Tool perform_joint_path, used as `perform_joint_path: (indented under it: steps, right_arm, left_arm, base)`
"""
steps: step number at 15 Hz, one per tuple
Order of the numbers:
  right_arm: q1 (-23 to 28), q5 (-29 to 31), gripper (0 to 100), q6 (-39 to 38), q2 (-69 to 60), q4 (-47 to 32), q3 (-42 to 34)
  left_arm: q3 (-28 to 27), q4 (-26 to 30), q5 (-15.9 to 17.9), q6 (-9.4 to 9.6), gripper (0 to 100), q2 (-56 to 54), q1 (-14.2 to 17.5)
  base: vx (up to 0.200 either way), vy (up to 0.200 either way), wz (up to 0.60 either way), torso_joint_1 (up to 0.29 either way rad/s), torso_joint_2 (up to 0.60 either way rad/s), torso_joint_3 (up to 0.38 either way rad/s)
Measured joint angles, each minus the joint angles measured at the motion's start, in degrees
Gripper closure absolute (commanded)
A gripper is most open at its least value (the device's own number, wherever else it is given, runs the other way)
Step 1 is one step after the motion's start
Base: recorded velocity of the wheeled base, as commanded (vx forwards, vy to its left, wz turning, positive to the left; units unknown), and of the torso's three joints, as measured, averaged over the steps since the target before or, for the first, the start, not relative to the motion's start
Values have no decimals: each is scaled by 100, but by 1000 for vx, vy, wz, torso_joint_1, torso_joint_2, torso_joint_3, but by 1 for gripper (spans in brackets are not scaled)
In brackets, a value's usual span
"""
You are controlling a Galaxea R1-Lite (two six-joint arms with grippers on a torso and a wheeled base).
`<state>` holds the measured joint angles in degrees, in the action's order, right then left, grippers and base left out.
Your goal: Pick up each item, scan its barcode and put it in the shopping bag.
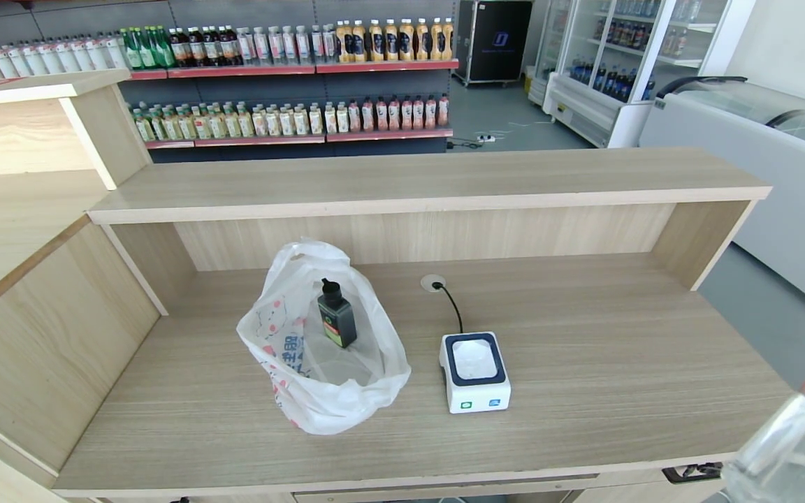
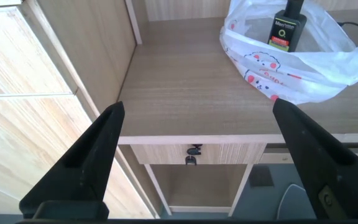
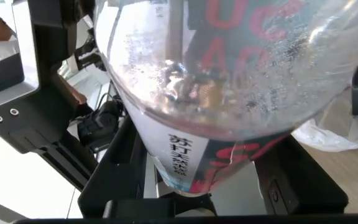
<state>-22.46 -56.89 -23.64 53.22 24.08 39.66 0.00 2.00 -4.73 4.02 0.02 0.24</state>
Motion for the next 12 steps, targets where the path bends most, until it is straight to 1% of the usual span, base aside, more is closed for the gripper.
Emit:
perform_joint_path:
  steps: [2, 4, 9, 12]
  right_arm:
    - [-74, 271, 100, -4, 77, -108, 157]
    - [-345, 794, 100, 0, 173, -235, 277]
    - [-701, 829, 100, 27, 250, -255, 339]
    - [-926, 880, 100, 174, 265, -243, 340]
  left_arm:
    - [0, 2, 0, 2, 0, 0, 0]
    - [0, 2, 0, 2, 0, 0, 0]
    - [0, 0, 0, 2, 0, 0, 0]
    - [0, 2, 0, 2, 0, 0, 0]
  base:
    - [0, 0, 0, 0, 0, 0]
    - [0, 0, 0, 0, 0, 0]
    - [0, 0, 0, 0, 0, 0]
    - [0, 0, 0, 0, 0, 0]
